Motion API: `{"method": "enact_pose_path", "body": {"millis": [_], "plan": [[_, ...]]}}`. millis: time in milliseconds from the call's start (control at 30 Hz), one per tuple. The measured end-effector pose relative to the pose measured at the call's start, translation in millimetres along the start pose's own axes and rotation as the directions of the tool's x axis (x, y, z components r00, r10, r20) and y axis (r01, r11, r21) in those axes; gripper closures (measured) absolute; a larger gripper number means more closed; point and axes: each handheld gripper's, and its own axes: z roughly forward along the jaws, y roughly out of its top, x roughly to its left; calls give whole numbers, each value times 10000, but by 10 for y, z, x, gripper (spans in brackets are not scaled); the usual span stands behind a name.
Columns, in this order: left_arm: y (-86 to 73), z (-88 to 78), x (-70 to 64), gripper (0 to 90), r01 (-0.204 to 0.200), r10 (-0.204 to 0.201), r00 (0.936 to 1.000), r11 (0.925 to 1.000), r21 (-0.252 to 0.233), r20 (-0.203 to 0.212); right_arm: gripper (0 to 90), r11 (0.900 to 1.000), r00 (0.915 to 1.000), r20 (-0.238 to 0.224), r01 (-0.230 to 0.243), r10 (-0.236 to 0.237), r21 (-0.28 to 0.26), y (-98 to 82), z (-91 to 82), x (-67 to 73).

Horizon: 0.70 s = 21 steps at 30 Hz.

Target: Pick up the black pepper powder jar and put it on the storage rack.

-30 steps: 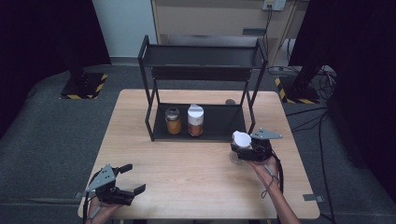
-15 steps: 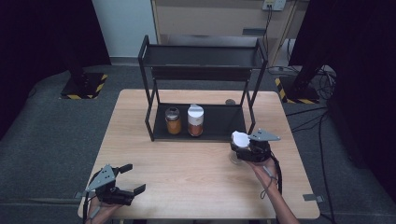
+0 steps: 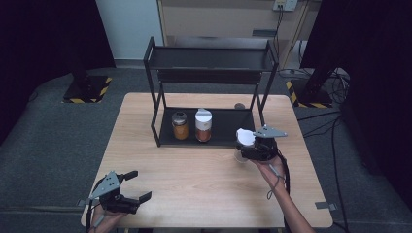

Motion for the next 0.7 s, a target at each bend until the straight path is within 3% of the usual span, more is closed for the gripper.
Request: {"method": "enact_pose_path", "body": {"millis": [400, 700], "plan": [[-3, -2, 3, 21, 20, -20, 10000, 10000, -6, 5, 304, 9999, 9997, 236, 69, -67, -84, 310, 165, 50], [-3, 0, 6, 21, 37, -37, 10000, 10000, -6, 25, 305, 10000, 9977, 682, -40, 42, -33, 498, 335, 109]]}}
